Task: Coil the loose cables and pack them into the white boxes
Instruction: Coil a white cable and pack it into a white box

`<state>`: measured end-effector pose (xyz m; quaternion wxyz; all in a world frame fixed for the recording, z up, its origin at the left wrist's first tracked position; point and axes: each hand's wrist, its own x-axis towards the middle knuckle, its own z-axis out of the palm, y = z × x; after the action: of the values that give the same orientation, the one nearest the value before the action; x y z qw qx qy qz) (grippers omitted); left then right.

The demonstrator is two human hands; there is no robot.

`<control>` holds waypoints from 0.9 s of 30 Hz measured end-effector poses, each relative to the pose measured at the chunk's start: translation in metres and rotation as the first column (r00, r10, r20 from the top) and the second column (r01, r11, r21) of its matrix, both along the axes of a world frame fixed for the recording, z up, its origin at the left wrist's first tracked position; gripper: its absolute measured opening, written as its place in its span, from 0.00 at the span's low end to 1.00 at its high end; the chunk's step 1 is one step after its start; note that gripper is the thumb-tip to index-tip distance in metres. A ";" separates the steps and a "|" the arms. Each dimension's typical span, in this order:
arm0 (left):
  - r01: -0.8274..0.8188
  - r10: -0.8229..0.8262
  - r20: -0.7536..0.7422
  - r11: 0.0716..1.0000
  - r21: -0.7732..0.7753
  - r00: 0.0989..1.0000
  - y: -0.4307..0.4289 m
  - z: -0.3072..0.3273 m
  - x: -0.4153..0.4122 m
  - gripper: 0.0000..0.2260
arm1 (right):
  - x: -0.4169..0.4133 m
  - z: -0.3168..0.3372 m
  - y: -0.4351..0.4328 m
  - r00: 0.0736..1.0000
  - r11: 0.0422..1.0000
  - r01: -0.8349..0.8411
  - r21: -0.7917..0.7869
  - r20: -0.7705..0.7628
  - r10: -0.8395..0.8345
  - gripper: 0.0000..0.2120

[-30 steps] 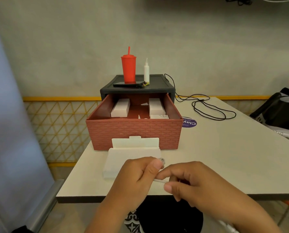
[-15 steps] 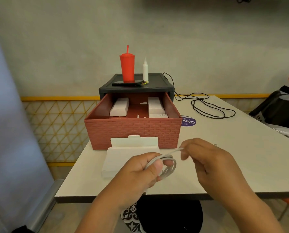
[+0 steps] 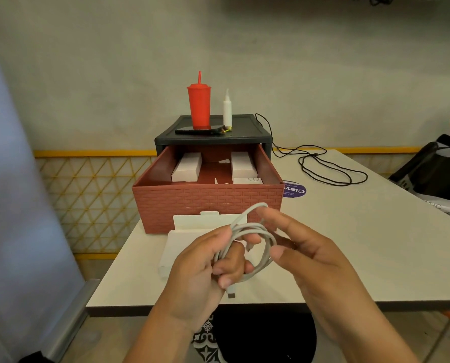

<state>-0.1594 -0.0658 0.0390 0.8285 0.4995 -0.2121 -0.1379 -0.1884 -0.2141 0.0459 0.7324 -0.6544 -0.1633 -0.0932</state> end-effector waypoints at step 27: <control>-0.362 0.352 0.085 0.918 0.162 0.932 -0.009 -0.004 -0.001 0.17 | 0.009 -0.017 0.022 0.983 0.991 0.108 -0.081 -0.140 -0.119 0.17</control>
<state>-0.1600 -0.0747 0.0347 0.7865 0.6042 -0.1269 0.0112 -0.1797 -0.1925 0.0285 0.7113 -0.6941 -0.0754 -0.0811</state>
